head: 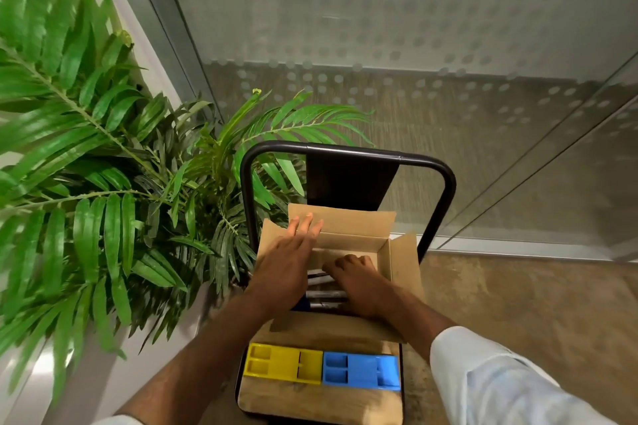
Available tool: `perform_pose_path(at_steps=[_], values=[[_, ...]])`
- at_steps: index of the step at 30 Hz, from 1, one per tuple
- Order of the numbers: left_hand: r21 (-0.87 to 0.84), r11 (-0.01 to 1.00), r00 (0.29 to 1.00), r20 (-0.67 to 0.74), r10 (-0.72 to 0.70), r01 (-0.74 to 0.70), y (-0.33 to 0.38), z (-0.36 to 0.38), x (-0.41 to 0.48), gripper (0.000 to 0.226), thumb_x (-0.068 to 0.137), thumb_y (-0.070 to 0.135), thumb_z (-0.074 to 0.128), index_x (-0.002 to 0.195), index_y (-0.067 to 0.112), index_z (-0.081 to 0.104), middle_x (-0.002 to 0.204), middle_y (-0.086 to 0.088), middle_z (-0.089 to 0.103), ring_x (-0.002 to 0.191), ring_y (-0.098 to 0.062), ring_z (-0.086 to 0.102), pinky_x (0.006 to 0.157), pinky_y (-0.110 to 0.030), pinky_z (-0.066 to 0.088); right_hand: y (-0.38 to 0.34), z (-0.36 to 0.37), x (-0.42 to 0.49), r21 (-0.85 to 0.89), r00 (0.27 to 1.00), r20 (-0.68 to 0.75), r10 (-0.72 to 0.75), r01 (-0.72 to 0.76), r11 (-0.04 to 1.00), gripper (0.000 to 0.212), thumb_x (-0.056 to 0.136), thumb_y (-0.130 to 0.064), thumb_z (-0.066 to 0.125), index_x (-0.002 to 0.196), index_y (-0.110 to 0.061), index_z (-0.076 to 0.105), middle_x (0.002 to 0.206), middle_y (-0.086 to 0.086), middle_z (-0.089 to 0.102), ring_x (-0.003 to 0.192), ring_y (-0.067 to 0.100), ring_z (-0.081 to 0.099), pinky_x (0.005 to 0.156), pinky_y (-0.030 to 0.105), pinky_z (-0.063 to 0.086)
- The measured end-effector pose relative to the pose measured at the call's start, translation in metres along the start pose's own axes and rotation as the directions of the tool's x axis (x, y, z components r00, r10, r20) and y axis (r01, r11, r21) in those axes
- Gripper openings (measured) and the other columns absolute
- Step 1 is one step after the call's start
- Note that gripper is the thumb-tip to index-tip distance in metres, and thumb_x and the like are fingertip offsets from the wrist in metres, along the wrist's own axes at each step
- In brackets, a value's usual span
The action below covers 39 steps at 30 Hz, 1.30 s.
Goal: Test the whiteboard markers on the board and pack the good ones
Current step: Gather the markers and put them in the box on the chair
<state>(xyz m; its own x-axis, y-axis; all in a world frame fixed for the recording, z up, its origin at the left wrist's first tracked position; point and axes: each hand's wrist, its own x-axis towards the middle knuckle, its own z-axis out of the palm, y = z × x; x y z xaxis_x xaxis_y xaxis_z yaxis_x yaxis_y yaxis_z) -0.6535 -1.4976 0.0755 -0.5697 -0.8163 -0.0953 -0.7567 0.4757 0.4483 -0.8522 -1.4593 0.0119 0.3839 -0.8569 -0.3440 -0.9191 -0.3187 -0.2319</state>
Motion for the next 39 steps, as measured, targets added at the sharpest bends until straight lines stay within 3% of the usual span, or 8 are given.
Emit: perform_pose_path(at_steps=[5,14,24,31,39], values=[[0.038,0.999,1.0,-0.002,0.004,-0.004,-0.002,-0.002,0.001,0.089,0.092,0.002,0.049,0.163,0.025,0.001,0.171,0.003,-0.007,0.158,-0.018,-0.009,0.125,-0.039,0.016,-0.003,0.016,0.012,-0.017,1.0,0.016,-0.01,0.01,1.0,0.077,0.09,-0.05,0.063,0.153,-0.026,0.024,0.153,0.012,0.036,0.141,0.032,0.03,0.116,0.047,0.024],[0.049,0.999,1.0,0.025,-0.002,0.001,-0.003,-0.006,0.005,0.087,0.094,0.005,0.047,0.163,0.026,-0.002,0.17,0.005,-0.014,0.156,-0.016,-0.017,0.125,-0.039,0.011,-0.007,0.03,0.029,0.049,0.999,0.031,0.024,-0.026,0.998,0.086,0.087,-0.049,0.067,0.155,-0.027,0.019,0.159,0.013,0.027,0.146,0.036,0.023,0.121,0.05,0.021],[0.024,1.0,1.0,0.016,0.008,-0.009,-0.007,-0.006,0.002,0.082,0.099,0.004,0.042,0.162,0.028,-0.005,0.168,0.006,-0.017,0.155,-0.015,-0.022,0.123,-0.032,-0.005,-0.008,0.038,0.048,0.084,0.99,0.076,0.119,-0.125,0.989,0.089,0.078,-0.04,0.079,0.148,-0.026,0.026,0.153,0.01,0.038,0.138,0.034,0.04,0.112,0.053,0.039],[0.012,1.0,0.999,0.036,0.002,-0.002,-0.01,-0.004,0.001,0.086,0.097,0.001,0.041,0.162,0.028,-0.007,0.168,0.007,-0.02,0.154,-0.012,-0.025,0.127,-0.036,-0.005,-0.012,0.036,0.045,0.068,0.993,0.053,0.109,-0.113,0.991,0.083,0.08,-0.039,0.078,0.146,-0.021,0.031,0.148,0.013,0.046,0.13,0.035,0.049,0.106,0.048,0.046],[0.043,0.999,1.0,0.022,0.019,-0.02,-0.01,-0.006,0.001,0.085,0.099,0.002,0.04,0.161,0.029,-0.011,0.166,0.008,-0.025,0.151,-0.009,-0.03,0.111,-0.02,-0.027,-0.019,0.036,0.045,0.054,0.994,-0.006,0.105,-0.105,0.993,0.067,0.085,-0.046,0.068,0.139,-0.019,0.038,0.134,0.012,0.058,0.117,0.031,0.058,0.1,0.046,0.05]])
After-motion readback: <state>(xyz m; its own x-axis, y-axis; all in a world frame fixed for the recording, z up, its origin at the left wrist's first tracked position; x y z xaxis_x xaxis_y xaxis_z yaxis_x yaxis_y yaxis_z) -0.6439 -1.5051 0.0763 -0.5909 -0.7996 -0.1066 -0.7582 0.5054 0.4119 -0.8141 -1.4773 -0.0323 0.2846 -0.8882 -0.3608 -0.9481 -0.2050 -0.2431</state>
